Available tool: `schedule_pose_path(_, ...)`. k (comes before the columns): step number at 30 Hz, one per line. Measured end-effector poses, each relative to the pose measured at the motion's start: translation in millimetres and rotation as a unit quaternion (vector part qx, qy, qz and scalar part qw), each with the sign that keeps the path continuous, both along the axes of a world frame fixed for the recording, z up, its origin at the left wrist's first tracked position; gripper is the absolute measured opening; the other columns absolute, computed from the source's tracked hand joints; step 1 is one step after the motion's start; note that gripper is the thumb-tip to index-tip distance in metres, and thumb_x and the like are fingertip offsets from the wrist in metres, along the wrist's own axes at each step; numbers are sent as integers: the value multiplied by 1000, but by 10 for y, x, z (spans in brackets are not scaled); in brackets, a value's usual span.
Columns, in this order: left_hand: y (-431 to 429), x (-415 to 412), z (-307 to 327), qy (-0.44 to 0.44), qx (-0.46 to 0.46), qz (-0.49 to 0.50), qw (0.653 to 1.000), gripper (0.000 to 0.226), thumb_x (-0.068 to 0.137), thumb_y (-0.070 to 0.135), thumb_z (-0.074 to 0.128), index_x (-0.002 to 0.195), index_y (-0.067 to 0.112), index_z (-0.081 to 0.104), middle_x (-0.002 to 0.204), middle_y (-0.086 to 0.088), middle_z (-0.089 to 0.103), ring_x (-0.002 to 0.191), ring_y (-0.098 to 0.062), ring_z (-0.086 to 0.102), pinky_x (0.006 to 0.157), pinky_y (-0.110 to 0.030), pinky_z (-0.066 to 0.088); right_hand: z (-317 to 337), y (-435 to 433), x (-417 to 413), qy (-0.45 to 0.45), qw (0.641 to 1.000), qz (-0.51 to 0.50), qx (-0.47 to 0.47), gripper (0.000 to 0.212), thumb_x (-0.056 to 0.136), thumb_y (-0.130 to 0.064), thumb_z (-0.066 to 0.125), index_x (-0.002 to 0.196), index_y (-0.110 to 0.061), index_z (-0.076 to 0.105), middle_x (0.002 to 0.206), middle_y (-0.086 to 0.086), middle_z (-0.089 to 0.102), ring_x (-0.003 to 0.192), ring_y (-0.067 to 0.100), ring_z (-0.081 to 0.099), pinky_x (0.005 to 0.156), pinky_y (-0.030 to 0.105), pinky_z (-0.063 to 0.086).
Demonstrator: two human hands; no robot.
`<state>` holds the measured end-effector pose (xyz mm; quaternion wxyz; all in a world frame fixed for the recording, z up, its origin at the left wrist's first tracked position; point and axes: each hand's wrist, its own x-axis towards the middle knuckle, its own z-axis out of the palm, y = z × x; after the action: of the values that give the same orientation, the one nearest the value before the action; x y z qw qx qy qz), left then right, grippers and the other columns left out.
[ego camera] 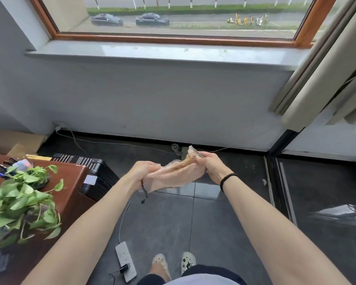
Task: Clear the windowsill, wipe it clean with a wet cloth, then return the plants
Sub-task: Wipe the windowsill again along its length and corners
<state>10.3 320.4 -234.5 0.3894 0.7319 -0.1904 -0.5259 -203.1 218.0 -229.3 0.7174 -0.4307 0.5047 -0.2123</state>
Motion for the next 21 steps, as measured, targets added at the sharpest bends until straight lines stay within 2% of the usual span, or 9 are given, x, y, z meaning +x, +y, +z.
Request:
schedule_pose_path(2, -104, 36, -39, -38, -10, 31, 999, 10, 84, 5, 66, 94, 3, 69, 93, -13, 68, 77, -19, 62, 67, -25, 52, -12, -81, -3, -6, 999, -40, 8, 14, 92, -8, 56, 100, -7, 68, 80, 6, 66, 68, 19, 59, 54, 26, 46)
schedule_pose_path(4, -225, 126, -86, -60, -18, 68, 996, 4, 88, 7, 61, 89, 6, 64, 92, -11, 63, 80, -22, 58, 72, -31, 46, -37, -188, -9, -21, 995, -89, 36, 18, 94, -8, 53, 106, -4, 66, 86, 9, 67, 72, 22, 61, 59, 29, 49)
schedule_pose_path(6, -347, 220, -140, -50, -8, 87, 995, 15, 94, 11, 52, 80, 9, 59, 85, -11, 57, 71, -21, 53, 66, -32, 45, -58, -281, -10, -31, 990, -125, 56, 18, 95, -6, 50, 103, -6, 66, 86, 9, 66, 73, 21, 61, 61, 30, 49)
schedule_pose_path(9, -507, 348, -194, -12, -10, 133, 991, 15, 97, 12, 44, 86, 10, 54, 81, -6, 56, 71, -18, 53, 67, -34, 48, -83, -408, 61, -55, 979, -178, 87, 23, 97, -3, 44, 88, -9, 64, 83, 9, 63, 71, 22, 59, 65, 31, 49)
schedule_pose_path(13, -855, 656, -268, -59, -16, 216, 974, 19, 94, 15, 46, 79, 9, 56, 73, -5, 57, 62, -18, 51, 61, -27, 39, -84, -599, 361, -84, 959, -233, 140, 22, 99, 0, 37, 93, -6, 57, 82, 11, 59, 69, 25, 57, 48, 33, 50)
schedule_pose_path(15, -1041, 787, -251, -118, -16, 182, 976, 21, 94, 20, 42, 88, 6, 56, 84, -6, 59, 72, -23, 53, 67, -29, 41, -80, -763, 518, -103, 952, -249, 147, 25, 99, 4, 31, 94, -4, 55, 87, 14, 59, 71, 25, 57, 42, 30, 52)
schedule_pose_path(17, -1242, 959, -196, -172, -11, 127, 977, 23, 96, 25, 37, 102, 6, 49, 98, -5, 56, 86, -24, 52, 75, -34, 43, -57, -958, 685, -106, 959, -228, 132, 29, 97, 7, 29, 113, -2, 52, 105, 18, 58, 78, 25, 59, 53, 32, 54)
schedule_pose_path(19, -1412, 1129, -167, -172, -24, 101, 980, 19, 97, 24, 35, 105, 9, 43, 105, -6, 50, 91, -22, 49, 81, -40, 47, -19, -1152, 790, -108, 968, -191, 123, 41, 95, 11, 32, 128, -9, 45, 118, 21, 54, 80, 24, 61, 58, 32, 54)
schedule_pose_path(21, -1583, 1297, -137, -140, -34, 94, 985, 18, 97, 25, 35, 104, 10, 43, 108, -8, 49, 91, -21, 50, 78, -43, 52, 8, -1325, 891, -107, 973, -163, 121, 50, 93, 13, 33, 129, -21, 43, 118, 21, 54, 75, 22, 61, 56, 30, 53)
